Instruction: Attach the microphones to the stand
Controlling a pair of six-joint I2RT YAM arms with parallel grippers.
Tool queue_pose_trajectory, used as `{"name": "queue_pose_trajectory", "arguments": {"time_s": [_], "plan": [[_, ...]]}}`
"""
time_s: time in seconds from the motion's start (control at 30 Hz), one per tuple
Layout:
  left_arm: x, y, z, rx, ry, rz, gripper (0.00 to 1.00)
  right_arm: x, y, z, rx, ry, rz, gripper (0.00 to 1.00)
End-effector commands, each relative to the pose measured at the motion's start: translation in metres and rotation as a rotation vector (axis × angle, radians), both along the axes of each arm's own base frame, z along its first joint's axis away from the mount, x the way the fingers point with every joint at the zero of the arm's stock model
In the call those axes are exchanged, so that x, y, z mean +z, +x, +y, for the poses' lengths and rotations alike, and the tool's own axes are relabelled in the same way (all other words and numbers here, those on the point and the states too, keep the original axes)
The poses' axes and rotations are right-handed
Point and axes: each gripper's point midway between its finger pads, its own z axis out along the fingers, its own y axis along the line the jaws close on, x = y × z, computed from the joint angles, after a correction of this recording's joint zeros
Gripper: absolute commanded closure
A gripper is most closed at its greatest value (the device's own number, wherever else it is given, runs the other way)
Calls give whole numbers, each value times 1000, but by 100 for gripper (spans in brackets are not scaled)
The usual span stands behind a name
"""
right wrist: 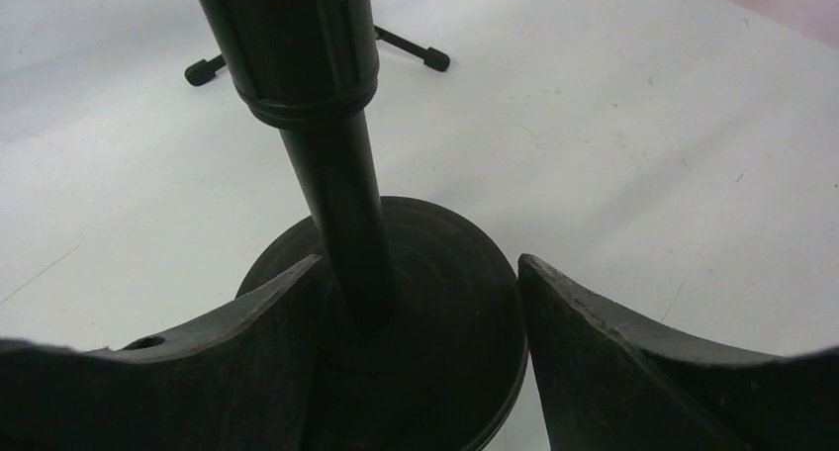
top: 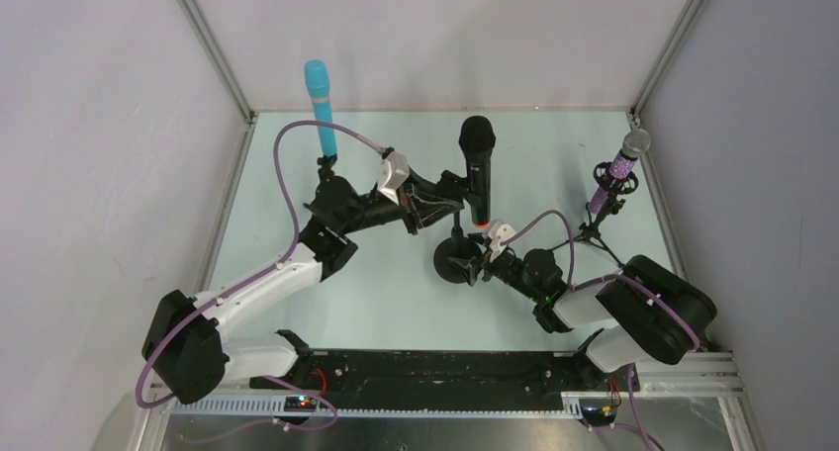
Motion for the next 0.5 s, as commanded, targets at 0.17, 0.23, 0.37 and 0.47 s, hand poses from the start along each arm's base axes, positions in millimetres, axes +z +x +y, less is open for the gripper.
{"name": "queue_pose_trajectory", "arguments": {"time_s": [0.17, 0.23, 0.37, 0.47], "plan": [[132, -49, 30, -51, -286, -293, 100, -22, 2, -8, -39, -55, 19, 26], [140, -53, 33, -58, -299, -301, 100, -23, 3, -9, -47, -60, 20, 26], [153, -59, 36, -75, -321, -299, 100, -26, 4, -11, -56, -69, 24, 26], [160, -63, 39, -78, -334, -306, 100, -29, 4, -11, -61, -77, 29, 26]]}}
